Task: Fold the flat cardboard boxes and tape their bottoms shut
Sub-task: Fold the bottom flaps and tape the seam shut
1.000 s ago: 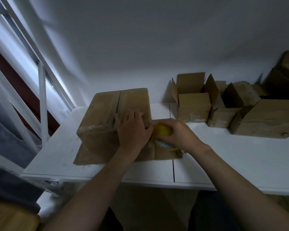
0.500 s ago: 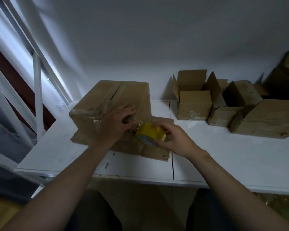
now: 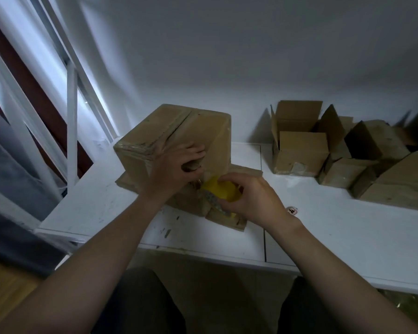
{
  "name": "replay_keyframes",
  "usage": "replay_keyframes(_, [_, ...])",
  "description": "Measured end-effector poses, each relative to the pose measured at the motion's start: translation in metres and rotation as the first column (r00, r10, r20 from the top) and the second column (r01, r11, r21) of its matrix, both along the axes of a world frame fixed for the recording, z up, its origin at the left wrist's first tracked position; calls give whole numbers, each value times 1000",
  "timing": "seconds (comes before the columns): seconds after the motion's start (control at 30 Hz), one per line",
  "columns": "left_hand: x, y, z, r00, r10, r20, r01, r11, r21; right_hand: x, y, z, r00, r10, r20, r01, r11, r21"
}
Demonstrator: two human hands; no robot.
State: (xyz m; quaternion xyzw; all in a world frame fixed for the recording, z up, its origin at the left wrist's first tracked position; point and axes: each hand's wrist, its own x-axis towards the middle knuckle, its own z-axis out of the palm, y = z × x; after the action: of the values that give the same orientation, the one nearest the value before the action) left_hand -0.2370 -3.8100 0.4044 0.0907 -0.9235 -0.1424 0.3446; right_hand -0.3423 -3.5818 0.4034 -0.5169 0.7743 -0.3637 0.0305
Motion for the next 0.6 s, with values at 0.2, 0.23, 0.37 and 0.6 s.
replay_keyframes(0.2, [-4,14,-6,993,92,-79,-89,996,31,-2,-15,6,998,-34,-62,40,994,97])
replay_keyframes(0.23, [-4,12,-5,994,88,-70,-85,995,49,-2,-18,6,999,-24,-47,29,994,103])
replay_keyframes(0.37, [1,0,5,998,-34,55,22,979,205,-6,-23,5,1000,23,-14,-21,990,138])
replay_keyframes(0.6, [19,-9,34,963,-189,193,81,884,460,-6,-30,10,994,105,-44,-88,957,278])
